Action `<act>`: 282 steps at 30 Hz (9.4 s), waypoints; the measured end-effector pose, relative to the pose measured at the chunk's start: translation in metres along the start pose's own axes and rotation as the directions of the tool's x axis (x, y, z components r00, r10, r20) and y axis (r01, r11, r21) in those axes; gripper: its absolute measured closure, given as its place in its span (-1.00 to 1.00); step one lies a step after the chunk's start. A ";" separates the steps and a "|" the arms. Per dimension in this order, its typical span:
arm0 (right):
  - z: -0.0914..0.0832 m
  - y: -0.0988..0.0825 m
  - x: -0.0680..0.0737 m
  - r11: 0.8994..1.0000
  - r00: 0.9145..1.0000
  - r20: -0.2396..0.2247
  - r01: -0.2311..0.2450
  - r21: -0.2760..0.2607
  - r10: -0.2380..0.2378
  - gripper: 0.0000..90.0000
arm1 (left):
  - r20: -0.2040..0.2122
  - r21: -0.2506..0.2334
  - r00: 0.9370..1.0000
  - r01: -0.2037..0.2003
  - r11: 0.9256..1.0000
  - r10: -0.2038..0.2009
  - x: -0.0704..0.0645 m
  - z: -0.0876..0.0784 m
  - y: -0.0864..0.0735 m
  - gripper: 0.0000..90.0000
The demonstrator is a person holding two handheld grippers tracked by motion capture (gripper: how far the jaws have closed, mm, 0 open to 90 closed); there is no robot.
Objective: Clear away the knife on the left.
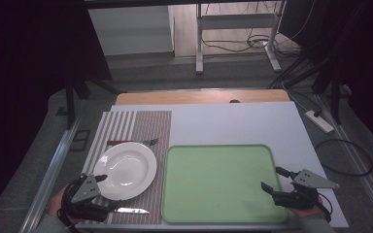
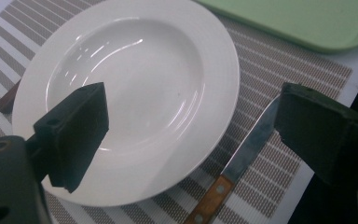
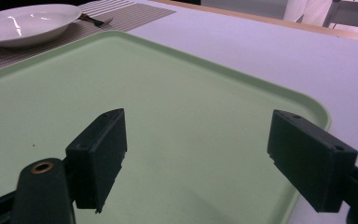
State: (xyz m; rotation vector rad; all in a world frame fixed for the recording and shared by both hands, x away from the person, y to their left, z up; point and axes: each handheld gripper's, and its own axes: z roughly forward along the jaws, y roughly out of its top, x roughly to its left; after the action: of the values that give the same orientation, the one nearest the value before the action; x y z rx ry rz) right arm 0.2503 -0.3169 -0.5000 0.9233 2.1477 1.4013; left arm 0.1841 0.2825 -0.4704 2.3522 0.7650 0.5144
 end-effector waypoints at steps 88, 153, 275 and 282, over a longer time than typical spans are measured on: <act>0.003 -0.003 -0.002 0.999 1.000 0.021 -0.014 0.034 0.013 -0.54 | 0.455 0.515 0.861 -0.461 0.722 0.225 0.044 0.044 -0.021 -0.11; 0.003 -0.004 -0.002 0.999 1.000 0.021 -0.008 0.035 0.007 -0.54 | 0.222 0.091 0.937 -0.295 0.951 0.269 -0.008 0.033 0.039 0.68; 0.002 -0.003 -0.003 1.000 1.000 0.005 -0.004 0.029 0.004 -0.54 | 0.182 0.168 0.983 -0.067 0.983 0.036 -0.048 0.139 0.115 0.97; 0.002 -0.004 -0.004 1.000 1.000 0.007 -0.006 0.028 0.006 -0.53 | 0.202 0.179 0.978 -0.094 0.979 0.056 -0.055 0.137 0.113 0.97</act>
State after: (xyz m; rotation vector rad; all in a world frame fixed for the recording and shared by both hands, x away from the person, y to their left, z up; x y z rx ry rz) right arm 0.2533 -0.3191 -0.5044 0.9445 2.1667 1.3715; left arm 0.2581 0.1165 -0.5077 2.5680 0.6594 0.2443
